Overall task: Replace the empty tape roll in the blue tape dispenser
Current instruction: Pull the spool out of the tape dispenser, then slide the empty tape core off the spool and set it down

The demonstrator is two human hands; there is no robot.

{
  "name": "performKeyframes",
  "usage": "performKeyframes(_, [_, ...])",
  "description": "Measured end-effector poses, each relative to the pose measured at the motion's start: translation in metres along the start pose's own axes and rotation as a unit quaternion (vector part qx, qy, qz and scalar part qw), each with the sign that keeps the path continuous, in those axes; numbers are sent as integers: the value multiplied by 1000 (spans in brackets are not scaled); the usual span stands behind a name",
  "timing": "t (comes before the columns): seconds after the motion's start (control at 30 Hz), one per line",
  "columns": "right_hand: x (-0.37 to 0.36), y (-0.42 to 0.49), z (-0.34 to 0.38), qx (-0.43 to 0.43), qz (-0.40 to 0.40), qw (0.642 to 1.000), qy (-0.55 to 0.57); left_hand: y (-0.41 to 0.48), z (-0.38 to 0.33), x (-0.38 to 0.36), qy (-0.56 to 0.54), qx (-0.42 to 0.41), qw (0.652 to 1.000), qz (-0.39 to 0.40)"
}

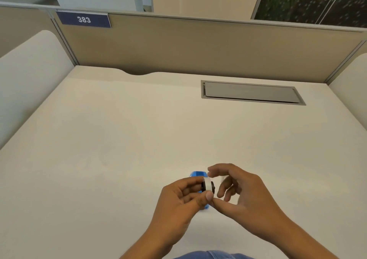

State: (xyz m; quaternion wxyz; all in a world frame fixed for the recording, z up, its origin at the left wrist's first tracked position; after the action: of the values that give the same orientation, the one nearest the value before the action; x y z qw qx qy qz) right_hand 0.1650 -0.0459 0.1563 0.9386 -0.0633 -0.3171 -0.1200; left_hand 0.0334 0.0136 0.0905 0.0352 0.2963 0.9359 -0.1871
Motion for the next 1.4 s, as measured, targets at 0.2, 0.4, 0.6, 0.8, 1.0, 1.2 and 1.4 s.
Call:
performKeyframes(0.2, [9, -24, 4, -32, -54, 991, 117, -17, -21, -13, -25, -19, 999, 36])
performKeyframes(0.4, [9, -30, 0, -40, -68, 986, 147, -26, -31, -16, -57, -33, 998, 13])
performKeyframes(0.6, [10, -31, 3, -32, -76, 985, 154, -29, -33, -14, -59, -55, 997, 0])
performKeyframes(0.8, [9, -30, 1, -37, -77, 984, 157, -31, -33, -9, -22, -62, 998, -18])
performKeyframes(1.0, [6, -31, -2, -47, -68, 984, 156, -29, -36, -3, 26, -73, 996, -40])
performKeyframes(1.2, [6, -30, -3, -64, -70, 984, 149, -26, -32, -3, 53, -58, 996, -50])
performKeyframes(1.4, [13, -26, -6, -55, -73, 985, 147, -23, -33, 2, 58, -53, 994, -75])
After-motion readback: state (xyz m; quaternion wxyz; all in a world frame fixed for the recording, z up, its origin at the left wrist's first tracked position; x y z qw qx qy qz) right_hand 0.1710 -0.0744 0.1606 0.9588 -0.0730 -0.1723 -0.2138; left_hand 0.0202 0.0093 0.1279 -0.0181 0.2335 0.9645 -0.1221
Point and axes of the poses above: each hand's wrist, its own y-axis towards the middle knuckle, its own x-axis out of the back of the hand, z = x × y, the point moved 8 cm from there along y, towards the middle knuckle, and after that the axes turned 5 degrees about -y, right-handed, at the moved point
